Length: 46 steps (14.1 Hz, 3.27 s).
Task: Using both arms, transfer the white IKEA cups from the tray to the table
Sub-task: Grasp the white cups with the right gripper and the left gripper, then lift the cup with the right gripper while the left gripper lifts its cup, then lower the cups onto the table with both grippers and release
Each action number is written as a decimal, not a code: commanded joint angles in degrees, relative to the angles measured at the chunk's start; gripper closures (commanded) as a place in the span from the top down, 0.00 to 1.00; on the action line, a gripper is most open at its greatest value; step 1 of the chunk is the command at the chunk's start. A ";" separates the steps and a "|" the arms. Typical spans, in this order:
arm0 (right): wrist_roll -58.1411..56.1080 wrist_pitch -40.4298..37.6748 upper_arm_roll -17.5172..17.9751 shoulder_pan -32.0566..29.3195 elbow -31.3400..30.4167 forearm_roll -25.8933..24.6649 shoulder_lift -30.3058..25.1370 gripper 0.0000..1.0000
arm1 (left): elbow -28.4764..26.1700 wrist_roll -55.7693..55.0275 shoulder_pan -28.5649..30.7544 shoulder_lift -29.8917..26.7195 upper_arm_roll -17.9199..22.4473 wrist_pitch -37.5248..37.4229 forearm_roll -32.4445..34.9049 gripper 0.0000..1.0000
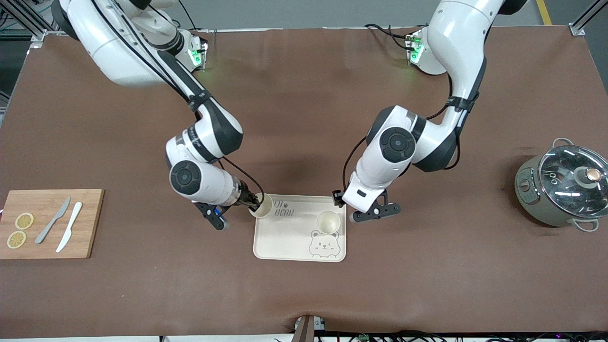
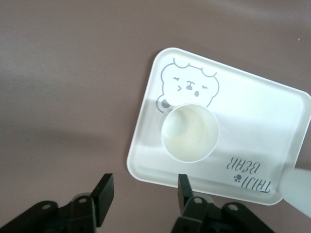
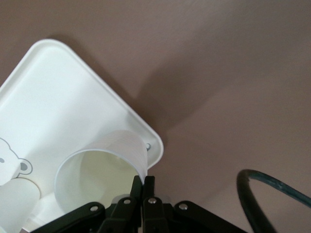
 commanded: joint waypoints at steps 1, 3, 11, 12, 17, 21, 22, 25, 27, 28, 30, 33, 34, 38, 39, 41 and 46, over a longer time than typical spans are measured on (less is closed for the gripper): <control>-2.98 -6.18 1.47 -3.06 1.24 -1.86 -3.39 0.00 | 3.67 -2.52 -1.89 3.59 1.09 2.59 0.26 0.56; -11.31 -12.85 1.29 -5.95 1.23 -1.87 -5.86 0.00 | 3.76 -2.61 -1.89 5.70 1.09 7.86 0.44 0.56; -46.20 -7.28 -13.45 -7.90 -20.36 -2.04 -19.57 0.00 | 3.49 -3.23 -1.89 10.28 1.44 12.01 4.13 0.53; -50.86 -4.64 -15.74 -7.82 -23.44 -2.04 -20.71 0.00 | 3.41 -3.32 -1.89 10.54 1.44 12.19 4.13 0.48; -73.09 -1.28 -27.43 -7.81 -29.44 -1.26 -22.66 0.00 | 3.41 -2.88 -1.98 11.42 1.35 12.63 4.13 0.00; -78.67 5.11 -29.47 -8.17 -36.10 -1.25 -23.80 0.00 | 3.49 -2.88 -1.54 8.53 1.44 11.67 4.31 0.00; -78.94 7.75 -29.56 -8.34 -38.04 -1.25 -24.06 0.00 | 3.49 -2.97 -1.28 7.30 1.44 10.01 4.22 0.00; -78.94 12.16 -29.56 -8.43 -40.69 -1.25 -23.80 0.00 | 3.23 -2.62 -0.40 2.39 1.61 3.68 4.65 0.00; -78.94 12.26 -29.56 -8.52 -40.87 -1.16 -23.54 0.00 | 2.97 -2.26 0.04 -0.87 1.53 0.61 6.15 0.00; -78.94 12.26 -29.73 -8.52 -40.87 -1.16 -23.54 0.00 | 2.97 -2.26 0.31 -2.53 1.53 -1.50 6.15 0.00; -78.77 12.17 -30.00 -8.87 -40.78 -1.16 -23.19 0.01 | 2.79 -2.00 1.97 -5.87 1.44 -6.33 6.15 0.00; -78.06 11.39 -30.00 -8.87 -40.08 0.76 -23.19 1.00 | 1.74 -1.65 3.73 -10.10 1.44 -13.63 6.15 0.00; -78.06 10.25 -29.91 -8.78 -39.64 0.86 -23.19 1.00 | 1.65 -1.65 4.69 -11.41 1.26 -15.04 6.15 0.00; -78.15 4.53 -29.91 -8.69 -34.46 0.77 -23.19 1.00 | -2.38 0.71 7.24 -15.81 0.91 -16.29 6.06 0.00; -78.32 3.05 -29.82 -8.61 -32.89 0.77 -23.10 1.00 | -4.05 1.33 8.21 -16.78 0.82 -16.37 5.89 0.00; -78.68 -1.43 -29.47 -8.08 -27.80 0.77 -22.84 1.00 | -7.91 2.39 9.27 -18.80 0.82 -16.38 5.89 0.00; -78.68 -3.98 -26.06 -8.17 -15.59 0.08 -19.93 1.00 | -16.09 5.29 12.17 -22.85 0.82 -16.37 5.54 0.00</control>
